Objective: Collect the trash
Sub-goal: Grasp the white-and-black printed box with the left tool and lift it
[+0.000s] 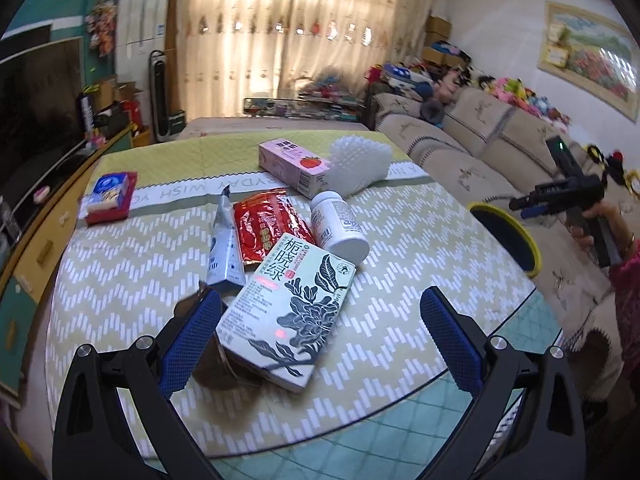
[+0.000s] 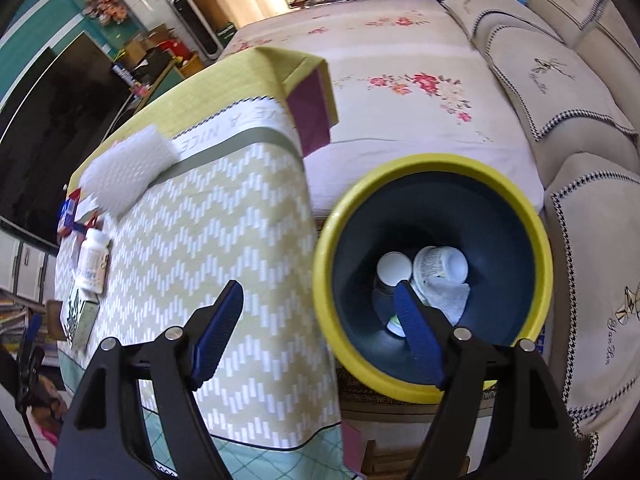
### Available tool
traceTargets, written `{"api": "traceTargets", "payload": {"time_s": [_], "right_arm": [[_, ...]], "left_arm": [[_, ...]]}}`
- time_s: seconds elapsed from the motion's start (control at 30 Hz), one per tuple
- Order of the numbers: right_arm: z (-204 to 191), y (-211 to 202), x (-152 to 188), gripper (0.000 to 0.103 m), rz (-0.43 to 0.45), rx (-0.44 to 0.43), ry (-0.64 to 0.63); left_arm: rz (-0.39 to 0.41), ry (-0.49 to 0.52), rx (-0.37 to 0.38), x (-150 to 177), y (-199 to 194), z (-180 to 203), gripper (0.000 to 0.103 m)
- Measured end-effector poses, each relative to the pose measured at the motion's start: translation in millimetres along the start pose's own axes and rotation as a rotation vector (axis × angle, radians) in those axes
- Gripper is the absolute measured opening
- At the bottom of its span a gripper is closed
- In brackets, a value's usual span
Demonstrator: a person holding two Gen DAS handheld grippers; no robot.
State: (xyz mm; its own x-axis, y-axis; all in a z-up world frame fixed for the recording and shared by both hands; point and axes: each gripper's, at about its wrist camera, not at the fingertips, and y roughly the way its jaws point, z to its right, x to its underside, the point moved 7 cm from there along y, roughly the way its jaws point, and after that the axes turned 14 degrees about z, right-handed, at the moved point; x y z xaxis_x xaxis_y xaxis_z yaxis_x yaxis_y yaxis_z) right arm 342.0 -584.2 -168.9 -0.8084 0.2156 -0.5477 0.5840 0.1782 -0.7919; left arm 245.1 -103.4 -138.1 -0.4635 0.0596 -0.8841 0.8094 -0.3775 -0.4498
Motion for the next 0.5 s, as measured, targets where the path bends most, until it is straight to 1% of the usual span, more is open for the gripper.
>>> {"api": "traceTargets", "payload": {"time_s": [0.07, 0.27, 0.33, 0.5], "right_arm": [[-7, 0, 3, 0.074, -0.004, -0.006, -0.017], [-17, 2, 11, 0.074, -0.014, -0.027, -0.038], [-18, 4, 14, 0.074, -0.017, -0.032, -0.04], [-18, 8, 18, 0.074, -0.023, -0.037, -0.041]], "left_arm": [[-0.019, 0.032, 0.021, 1, 8, 1, 0.098], [-0.066, 0.197, 0.034, 2, 35, 10, 0.098], [-0.08, 0.225, 0.025, 2, 43, 10, 0.098], [-0.14, 0.243, 0.027, 6, 67, 6, 0.098]]}}
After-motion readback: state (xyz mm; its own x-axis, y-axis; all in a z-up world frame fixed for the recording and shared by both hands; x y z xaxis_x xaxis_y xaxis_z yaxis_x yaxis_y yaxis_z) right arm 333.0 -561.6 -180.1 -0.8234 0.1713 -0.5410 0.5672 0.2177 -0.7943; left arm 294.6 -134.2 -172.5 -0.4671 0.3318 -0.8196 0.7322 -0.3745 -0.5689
